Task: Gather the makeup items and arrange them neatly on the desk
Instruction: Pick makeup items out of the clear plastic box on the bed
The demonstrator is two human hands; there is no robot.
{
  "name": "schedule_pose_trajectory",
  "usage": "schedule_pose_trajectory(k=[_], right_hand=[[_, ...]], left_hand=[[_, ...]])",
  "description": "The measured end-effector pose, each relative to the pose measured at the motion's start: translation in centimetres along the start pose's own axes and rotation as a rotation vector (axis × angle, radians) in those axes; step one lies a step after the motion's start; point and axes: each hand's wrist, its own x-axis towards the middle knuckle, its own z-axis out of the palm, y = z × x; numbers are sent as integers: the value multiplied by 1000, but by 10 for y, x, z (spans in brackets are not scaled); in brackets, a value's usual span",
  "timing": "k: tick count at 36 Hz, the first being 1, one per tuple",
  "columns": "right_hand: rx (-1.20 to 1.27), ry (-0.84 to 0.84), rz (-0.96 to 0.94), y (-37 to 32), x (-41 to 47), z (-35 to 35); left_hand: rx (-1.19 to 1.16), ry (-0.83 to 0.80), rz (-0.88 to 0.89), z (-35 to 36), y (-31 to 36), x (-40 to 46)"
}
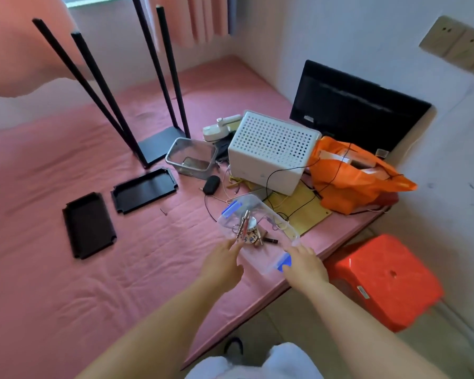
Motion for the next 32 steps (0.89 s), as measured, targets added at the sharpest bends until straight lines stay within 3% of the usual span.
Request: schedule_pose_trajectory(k=[9,16,23,32], right_hand=[[-53,-182,-65,23,87,-5],[-113,-346,-197,30,156,-4],[-76,-409,-261,29,224,23],[102,-575,-6,42,279,94]], left_hand=[[-137,-39,-209,18,2,66],[-333,9,-488,35,19,116],[-458,20,-610,71,18,168],[-519,15,-702,118,-12,235]])
